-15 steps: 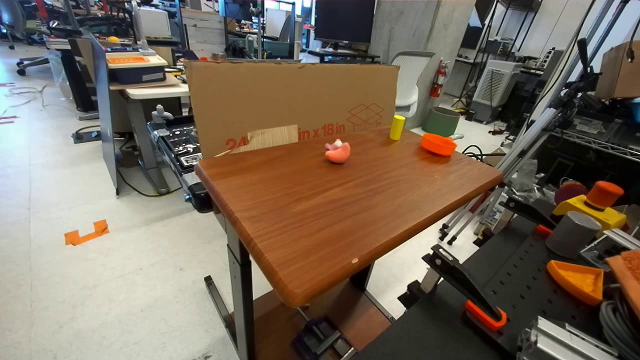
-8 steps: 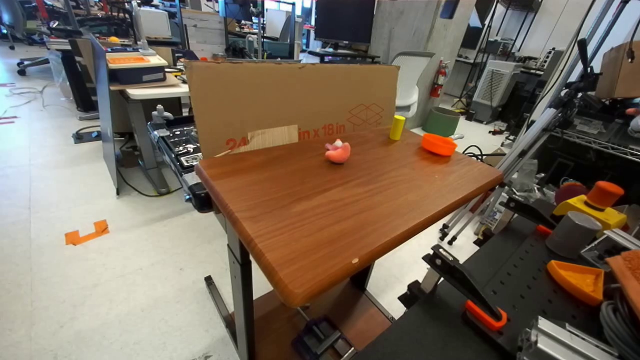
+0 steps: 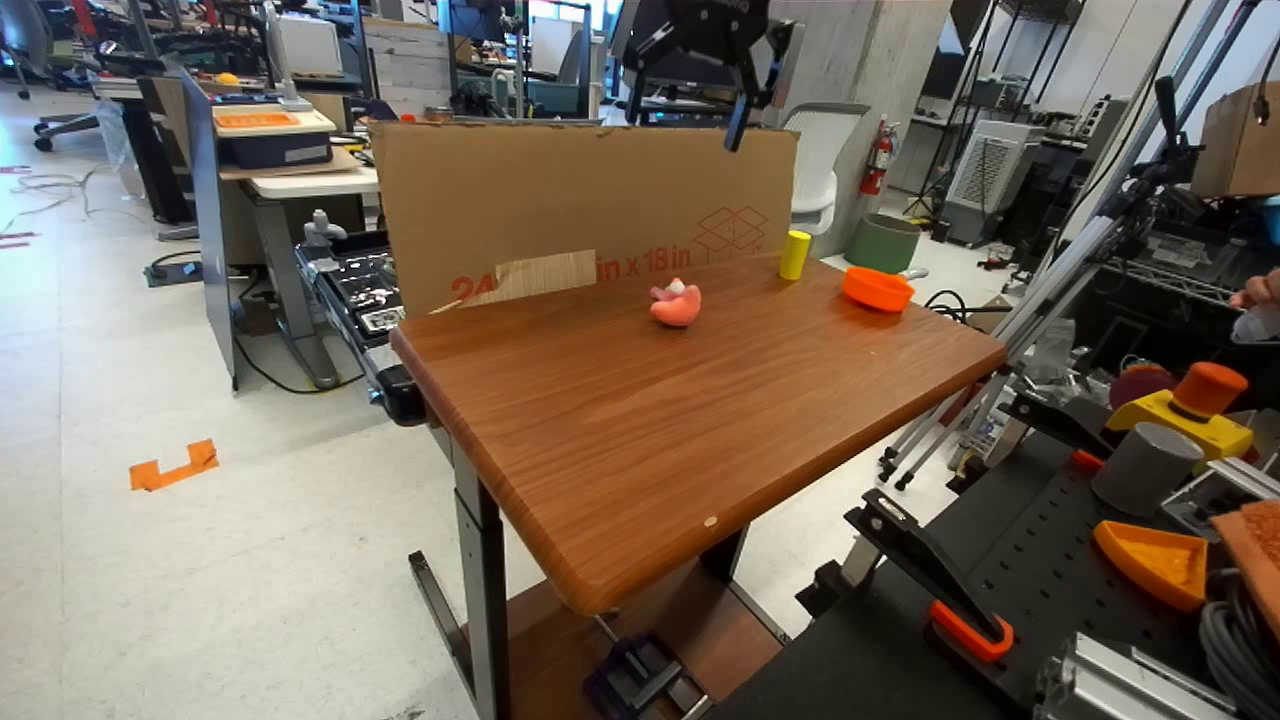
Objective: Move the pink toy to the front
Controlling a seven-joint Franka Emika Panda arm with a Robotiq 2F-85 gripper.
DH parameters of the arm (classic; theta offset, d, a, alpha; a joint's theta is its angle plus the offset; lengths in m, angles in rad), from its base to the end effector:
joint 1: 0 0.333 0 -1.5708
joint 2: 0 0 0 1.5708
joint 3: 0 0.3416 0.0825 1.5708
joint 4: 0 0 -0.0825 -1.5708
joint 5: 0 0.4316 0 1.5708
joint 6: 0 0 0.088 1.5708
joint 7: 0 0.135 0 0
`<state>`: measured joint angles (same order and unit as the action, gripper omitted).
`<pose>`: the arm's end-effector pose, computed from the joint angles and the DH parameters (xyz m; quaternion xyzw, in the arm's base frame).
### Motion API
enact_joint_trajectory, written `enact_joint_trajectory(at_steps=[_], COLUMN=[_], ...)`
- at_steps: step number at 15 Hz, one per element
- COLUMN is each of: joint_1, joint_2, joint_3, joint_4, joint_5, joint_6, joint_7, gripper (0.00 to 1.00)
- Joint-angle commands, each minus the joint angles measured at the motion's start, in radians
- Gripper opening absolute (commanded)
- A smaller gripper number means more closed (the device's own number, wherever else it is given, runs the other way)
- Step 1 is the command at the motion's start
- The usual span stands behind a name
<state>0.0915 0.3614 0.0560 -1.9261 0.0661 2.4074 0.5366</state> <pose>0.6737 0.1004 0.2790 -0.9736 0.2179 -0.0453 0.0515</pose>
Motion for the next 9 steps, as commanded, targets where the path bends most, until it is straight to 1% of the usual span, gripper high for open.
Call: enact_joint_trajectory(at_steps=[1, 4, 7, 9], joint_1=[0.061, 0.091, 0.122, 0.137], joint_2=[0.131, 0.22, 0.298, 0.342], joint_3=[-0.067, -0.112, -0.16, -0.179], joint_4=[0.115, 0.18, 0.225, 0.249], joint_5=[-0.063, -0.099, -0.149, -0.168], joint_6=[0.012, -0.022, -0.033, -0.043], joint_7=[0.076, 0.128, 0.181, 0.204], gripper=[1.0, 1.0, 1.0, 1.0])
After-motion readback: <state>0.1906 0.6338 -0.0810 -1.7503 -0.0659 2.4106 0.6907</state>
